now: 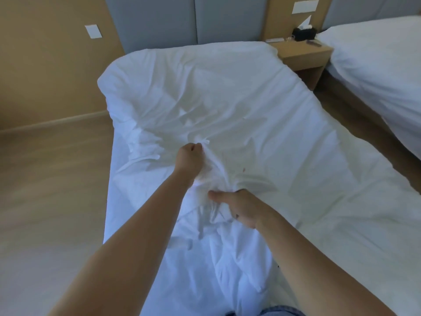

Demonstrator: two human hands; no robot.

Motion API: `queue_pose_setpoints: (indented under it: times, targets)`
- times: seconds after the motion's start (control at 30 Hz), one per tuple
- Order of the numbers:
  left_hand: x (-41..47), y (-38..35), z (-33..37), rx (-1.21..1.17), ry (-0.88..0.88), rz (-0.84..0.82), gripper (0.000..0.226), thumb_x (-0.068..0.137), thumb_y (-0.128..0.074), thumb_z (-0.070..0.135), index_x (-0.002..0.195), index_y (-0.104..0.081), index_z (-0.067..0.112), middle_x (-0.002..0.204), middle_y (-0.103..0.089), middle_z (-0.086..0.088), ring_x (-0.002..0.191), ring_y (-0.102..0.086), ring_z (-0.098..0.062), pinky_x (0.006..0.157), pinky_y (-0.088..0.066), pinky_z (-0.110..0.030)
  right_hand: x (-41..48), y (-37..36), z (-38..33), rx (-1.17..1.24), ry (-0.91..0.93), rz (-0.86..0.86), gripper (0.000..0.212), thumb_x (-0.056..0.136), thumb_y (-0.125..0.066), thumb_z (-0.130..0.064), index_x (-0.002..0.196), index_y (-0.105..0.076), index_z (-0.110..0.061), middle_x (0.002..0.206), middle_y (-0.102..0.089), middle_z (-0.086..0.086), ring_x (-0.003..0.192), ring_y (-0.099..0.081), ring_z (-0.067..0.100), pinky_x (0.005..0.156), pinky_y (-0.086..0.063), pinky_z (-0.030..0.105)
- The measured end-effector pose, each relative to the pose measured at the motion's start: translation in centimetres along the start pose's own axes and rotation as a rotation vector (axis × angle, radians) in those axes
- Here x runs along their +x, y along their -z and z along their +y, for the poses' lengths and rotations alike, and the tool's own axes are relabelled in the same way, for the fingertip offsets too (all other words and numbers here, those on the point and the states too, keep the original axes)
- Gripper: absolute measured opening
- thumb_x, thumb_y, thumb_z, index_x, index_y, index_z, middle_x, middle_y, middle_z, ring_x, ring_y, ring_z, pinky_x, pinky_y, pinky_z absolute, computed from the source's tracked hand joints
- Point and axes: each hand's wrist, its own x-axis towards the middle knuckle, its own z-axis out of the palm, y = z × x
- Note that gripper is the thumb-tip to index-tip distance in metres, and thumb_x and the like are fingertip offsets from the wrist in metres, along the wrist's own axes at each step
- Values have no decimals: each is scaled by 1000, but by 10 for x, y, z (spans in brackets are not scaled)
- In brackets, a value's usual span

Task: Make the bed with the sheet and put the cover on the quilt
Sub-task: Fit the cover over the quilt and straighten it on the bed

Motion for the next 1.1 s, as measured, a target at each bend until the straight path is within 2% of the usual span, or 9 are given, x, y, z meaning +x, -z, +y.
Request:
queue_pose_setpoints:
  times: [0.13,0.23,0.43,0.53,0.6,0.77,0.9,1.03,1.1]
  targets:
    - [-18,10,-10,101,-57,-202,24,93,-52,33,91,-58,10,79,-54,1,69,-49,-13,57,-35,-24,7,5,-6,287,58,34,14,91,-59,-16,94,-71,-9,101,-71,11,95,-67,25,95,-49,41]
    - [-28,13,-19,162,-41,-354,36,91,-54,44,81,-57,9,70,-51,0,60,-46,-12,54,-33,-22,8,-1,-10,324,97,-21,18,95,-52,-15,97,-69,-8,98,-70,9,90,-67,21,88,-51,35]
    - [-16,19,-8,63,-101,8,35,97,-46,33,72,-52,8,66,-52,-7,65,-48,-25,60,-39,-33,-8,-22,-2,-60,-36,-183,43,73,-69,-43,100,-71,-10,106,-71,11,103,-66,27,100,-47,41]
    - [-19,14,1,104,-133,31,41,97,-44,37,67,-46,10,64,-47,-15,63,-49,-33,51,-31,-30,-17,-17,-14,-236,-72,-308,24,72,-77,-25,90,-70,-11,91,-73,4,89,-69,18,88,-52,28]
    - [-22,6,7,97,-122,78,42,98,-42,37,78,-54,2,90,-58,-27,87,-57,-40,57,-39,-34,-18,-10,-24,-258,-98,-358,6,81,-71,-8,85,-69,-12,77,-72,-5,75,-68,8,73,-54,19]
    - [-14,8,9,-33,-53,84,35,97,-45,37,91,-57,5,80,-57,-8,85,-56,-30,72,-42,-32,-8,-14,-14,14,-8,-139,13,84,-67,-12,96,-71,-9,100,-72,8,101,-65,25,101,-45,42]
    - [-30,22,-15,148,-163,3,61,87,-59,45,135,-43,10,127,-48,-4,118,-49,-20,101,-40,-34,-2,-3,-15,246,25,-1,23,85,-64,-19,102,-70,-3,102,-72,13,96,-68,27,94,-50,42]
    - [-67,12,-28,-168,-79,-233,52,90,-49,50,97,-66,0,90,-63,-7,84,-60,-17,82,-46,-32,1,-12,-31,280,55,-44,19,89,-57,-16,92,-70,-3,87,-72,12,78,-70,24,76,-55,35]
    - [-69,9,-27,-193,-44,-177,51,97,-41,43,80,-64,0,75,-62,-7,72,-59,-17,73,-47,-32,1,-20,-35,290,29,-71,18,88,-58,-14,83,-71,-4,78,-70,11,69,-69,22,69,-55,32]
